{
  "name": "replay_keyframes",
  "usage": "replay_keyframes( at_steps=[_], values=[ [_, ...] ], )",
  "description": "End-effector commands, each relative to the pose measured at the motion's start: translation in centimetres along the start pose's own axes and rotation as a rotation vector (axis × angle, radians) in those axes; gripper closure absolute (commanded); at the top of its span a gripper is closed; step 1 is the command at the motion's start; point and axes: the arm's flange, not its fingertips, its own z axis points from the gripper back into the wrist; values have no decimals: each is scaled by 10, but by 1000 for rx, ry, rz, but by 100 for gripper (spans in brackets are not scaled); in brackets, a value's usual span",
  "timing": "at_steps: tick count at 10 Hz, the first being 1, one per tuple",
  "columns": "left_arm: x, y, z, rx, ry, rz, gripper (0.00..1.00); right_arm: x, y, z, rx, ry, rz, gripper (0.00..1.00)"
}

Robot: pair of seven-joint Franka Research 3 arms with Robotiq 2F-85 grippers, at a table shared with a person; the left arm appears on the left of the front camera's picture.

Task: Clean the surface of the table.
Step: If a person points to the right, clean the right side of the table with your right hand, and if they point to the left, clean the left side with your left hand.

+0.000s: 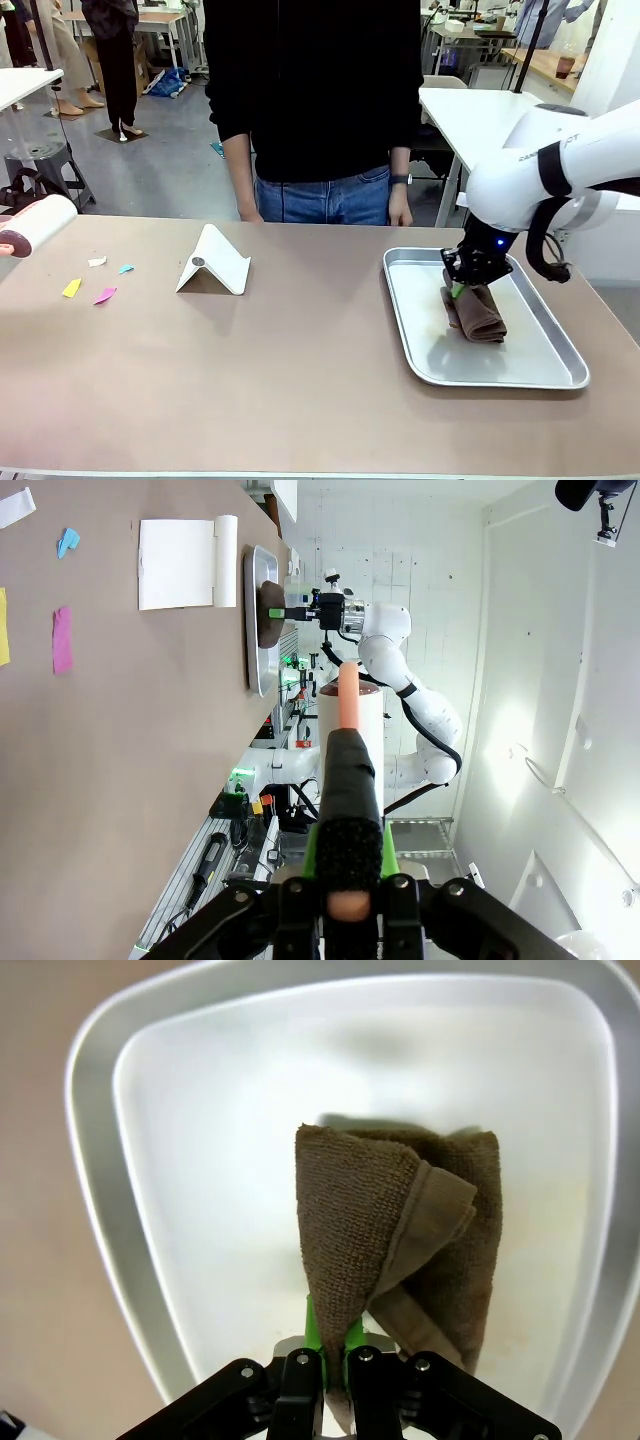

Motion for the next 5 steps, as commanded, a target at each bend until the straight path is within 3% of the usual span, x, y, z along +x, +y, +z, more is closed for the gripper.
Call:
replay_keyframes(
  at_steps=[1, 5],
  values=[
    [-5, -3, 2, -5, 6, -19, 100, 0, 12, 2, 38, -9, 70, 93],
    [-5, -3, 2, -5, 6, -19, 100, -21, 46, -2, 53, -14, 156, 93]
  ],
)
